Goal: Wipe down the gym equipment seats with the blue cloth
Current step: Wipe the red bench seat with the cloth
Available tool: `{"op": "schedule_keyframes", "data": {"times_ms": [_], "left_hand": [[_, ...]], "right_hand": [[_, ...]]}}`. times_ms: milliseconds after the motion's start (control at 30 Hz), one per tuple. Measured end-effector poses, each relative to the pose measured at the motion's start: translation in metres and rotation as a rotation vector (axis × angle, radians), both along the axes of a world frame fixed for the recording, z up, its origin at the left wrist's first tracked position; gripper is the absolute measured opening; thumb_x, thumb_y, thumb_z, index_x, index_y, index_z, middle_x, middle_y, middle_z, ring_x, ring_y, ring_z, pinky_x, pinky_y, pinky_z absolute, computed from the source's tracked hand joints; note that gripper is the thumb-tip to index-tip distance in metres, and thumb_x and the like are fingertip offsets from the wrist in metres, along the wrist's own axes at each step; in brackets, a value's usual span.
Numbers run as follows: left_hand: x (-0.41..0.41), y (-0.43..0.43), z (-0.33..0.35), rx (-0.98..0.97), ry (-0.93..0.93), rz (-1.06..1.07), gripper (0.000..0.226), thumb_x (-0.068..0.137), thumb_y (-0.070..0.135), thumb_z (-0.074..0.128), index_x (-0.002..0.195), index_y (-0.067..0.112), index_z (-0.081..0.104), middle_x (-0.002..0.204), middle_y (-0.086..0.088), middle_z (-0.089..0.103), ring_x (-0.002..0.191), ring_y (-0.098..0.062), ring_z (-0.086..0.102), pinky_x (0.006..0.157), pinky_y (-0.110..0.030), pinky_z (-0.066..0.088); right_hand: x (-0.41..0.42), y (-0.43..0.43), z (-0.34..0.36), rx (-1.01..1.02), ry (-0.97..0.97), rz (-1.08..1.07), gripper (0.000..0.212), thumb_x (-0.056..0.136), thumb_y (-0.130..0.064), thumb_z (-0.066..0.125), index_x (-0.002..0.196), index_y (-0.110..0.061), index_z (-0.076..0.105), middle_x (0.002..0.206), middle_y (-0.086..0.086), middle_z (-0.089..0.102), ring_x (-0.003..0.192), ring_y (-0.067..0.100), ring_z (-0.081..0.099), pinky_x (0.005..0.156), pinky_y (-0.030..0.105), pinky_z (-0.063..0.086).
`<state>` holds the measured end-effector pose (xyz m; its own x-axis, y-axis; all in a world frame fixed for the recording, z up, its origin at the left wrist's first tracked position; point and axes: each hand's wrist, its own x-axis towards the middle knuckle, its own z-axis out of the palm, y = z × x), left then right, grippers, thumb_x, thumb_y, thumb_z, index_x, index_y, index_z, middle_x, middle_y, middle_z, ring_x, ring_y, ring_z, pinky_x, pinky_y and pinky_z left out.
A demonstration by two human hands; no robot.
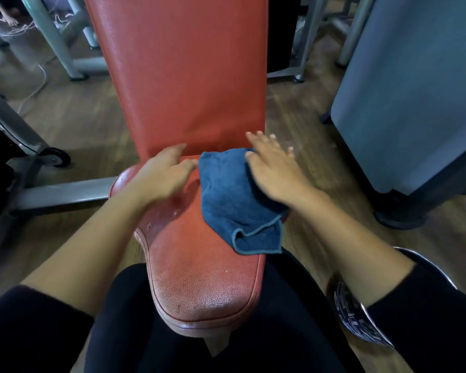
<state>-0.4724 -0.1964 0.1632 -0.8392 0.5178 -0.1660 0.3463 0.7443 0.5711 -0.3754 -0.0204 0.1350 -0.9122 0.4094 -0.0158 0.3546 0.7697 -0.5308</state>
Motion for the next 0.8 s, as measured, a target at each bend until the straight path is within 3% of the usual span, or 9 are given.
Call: {"op": "schedule_keyframes", "data": {"times_ms": [100, 233, 300, 433, 600, 733, 800], "left_hand": [[0.014, 0.049, 0.000, 0.052, 0.040, -0.146, 0.053, 0.099, 0.034, 0.041, 0.148, 0.017, 0.030, 0.155, -0.003, 0.026, 0.142, -0.016, 0.022, 0.110, -0.021, 0.014], [0.025, 0.083, -0.022, -0.099, 0.066, -0.263, 0.055, 0.098, 0.047, 0.031, 0.150, 0.028, 0.023, 0.159, -0.006, 0.015, 0.147, -0.024, 0.008, 0.119, -0.044, 0.005], [0.028, 0.078, -0.032, -0.145, 0.121, -0.275, 0.055, 0.097, 0.049, 0.030, 0.149, 0.034, 0.021, 0.158, -0.002, 0.018, 0.146, -0.024, 0.011, 0.118, -0.048, 0.006], [0.038, 0.053, -0.030, -0.089, 0.168, -0.318, 0.055, 0.092, 0.037, 0.039, 0.146, 0.032, 0.028, 0.153, 0.005, 0.029, 0.143, -0.020, 0.021, 0.116, -0.051, 0.011], [0.060, 0.003, -0.023, -0.016, 0.141, -0.346, 0.064, 0.081, 0.044, 0.033, 0.144, 0.037, 0.032, 0.154, 0.005, 0.030, 0.144, -0.017, 0.021, 0.115, -0.052, 0.015], [0.090, -0.015, -0.013, -0.121, 0.217, -0.257, 0.050, 0.097, 0.040, 0.036, 0.147, 0.037, 0.027, 0.157, 0.002, 0.022, 0.144, -0.018, 0.019, 0.116, -0.048, 0.016], [0.110, -0.017, -0.009, -0.160, 0.232, -0.189, 0.055, 0.095, 0.053, 0.030, 0.147, 0.038, 0.024, 0.158, 0.002, 0.017, 0.145, -0.019, 0.016, 0.116, -0.048, 0.013]], "right_hand": [[0.019, 0.024, -0.011, 0.012, -0.097, -0.005, 0.050, 0.103, -0.031, 0.024, 0.152, -0.021, 0.022, 0.161, 0.001, 0.012, 0.148, 0.020, 0.003, 0.117, 0.040, -0.002], [0.027, 0.026, -0.024, 0.059, -0.117, 0.030, 0.050, 0.103, -0.027, 0.023, 0.153, -0.017, 0.018, 0.161, 0.002, 0.008, 0.148, 0.018, 0.000, 0.117, 0.037, -0.004], [0.026, 0.028, -0.025, 0.060, -0.125, 0.027, 0.050, 0.104, -0.027, 0.021, 0.153, -0.017, 0.016, 0.161, 0.001, 0.006, 0.148, 0.017, -0.001, 0.117, 0.037, -0.006], [0.025, 0.029, -0.028, 0.090, -0.136, 0.033, 0.052, 0.103, -0.032, 0.023, 0.153, -0.019, 0.016, 0.161, 0.000, 0.006, 0.148, 0.017, -0.001, 0.117, 0.038, -0.007], [0.024, 0.027, -0.026, 0.158, -0.155, 0.041, 0.053, 0.103, -0.035, 0.024, 0.153, -0.018, 0.016, 0.161, 0.001, 0.007, 0.148, 0.018, 0.001, 0.117, 0.041, -0.005], [0.020, 0.024, -0.025, 0.173, -0.159, 0.049, 0.054, 0.103, -0.035, 0.024, 0.153, -0.018, 0.016, 0.161, 0.002, 0.007, 0.148, 0.019, 0.000, 0.117, 0.042, -0.006], [0.019, 0.022, -0.024, 0.183, -0.170, 0.051, 0.054, 0.103, -0.034, 0.023, 0.153, -0.017, 0.015, 0.161, 0.002, 0.006, 0.148, 0.020, 0.000, 0.117, 0.042, -0.006]]}}
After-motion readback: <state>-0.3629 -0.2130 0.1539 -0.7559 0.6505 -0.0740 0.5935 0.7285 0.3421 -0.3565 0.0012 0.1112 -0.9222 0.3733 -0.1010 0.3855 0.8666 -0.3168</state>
